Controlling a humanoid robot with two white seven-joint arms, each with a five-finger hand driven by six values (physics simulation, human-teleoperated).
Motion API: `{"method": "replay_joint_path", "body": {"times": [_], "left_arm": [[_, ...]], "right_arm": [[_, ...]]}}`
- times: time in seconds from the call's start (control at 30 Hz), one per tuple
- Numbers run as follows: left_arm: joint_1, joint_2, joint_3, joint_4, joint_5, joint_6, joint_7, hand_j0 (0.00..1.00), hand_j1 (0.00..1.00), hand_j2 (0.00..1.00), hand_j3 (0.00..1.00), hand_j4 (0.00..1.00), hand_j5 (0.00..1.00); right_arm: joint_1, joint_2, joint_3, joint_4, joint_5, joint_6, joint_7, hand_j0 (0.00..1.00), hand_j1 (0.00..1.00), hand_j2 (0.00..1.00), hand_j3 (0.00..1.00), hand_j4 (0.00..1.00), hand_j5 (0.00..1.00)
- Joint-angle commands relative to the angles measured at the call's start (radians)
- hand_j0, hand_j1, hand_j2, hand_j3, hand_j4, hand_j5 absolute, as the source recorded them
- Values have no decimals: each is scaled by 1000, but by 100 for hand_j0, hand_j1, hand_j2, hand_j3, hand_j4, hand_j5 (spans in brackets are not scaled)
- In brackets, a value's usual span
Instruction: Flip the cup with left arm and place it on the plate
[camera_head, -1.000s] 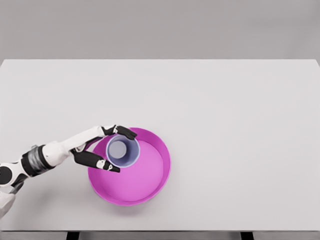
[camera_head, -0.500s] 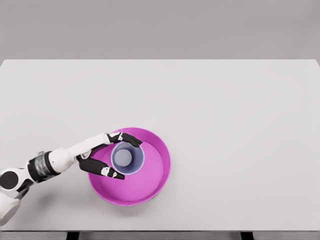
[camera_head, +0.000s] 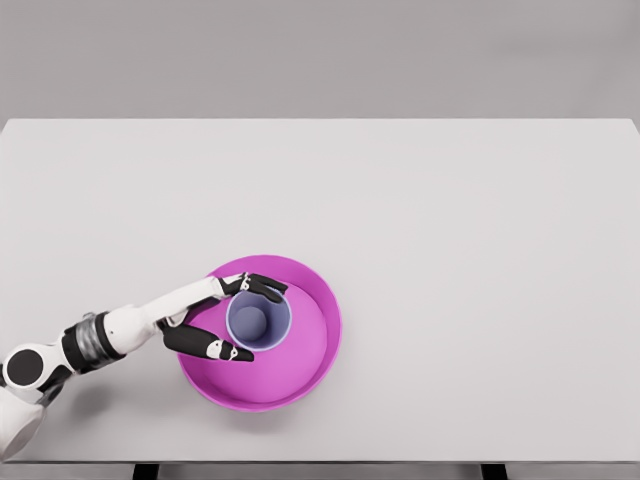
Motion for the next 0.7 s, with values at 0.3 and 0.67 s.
{"method": "replay_joint_path", "body": {"times": [0.3, 0.67], "left_arm": [[-8, 2, -1, -11, -10, -1, -1, 100, 100, 100, 100, 100, 100], [-2, 13, 53, -26, -8, -1, -1, 100, 100, 100, 100, 100, 100]], "right_arm": [[0, 0, 0, 0, 0, 0, 0, 100, 100, 100, 100, 100, 100], [0, 0, 0, 0, 0, 0, 0, 100, 100, 100, 100, 100, 100]]}}
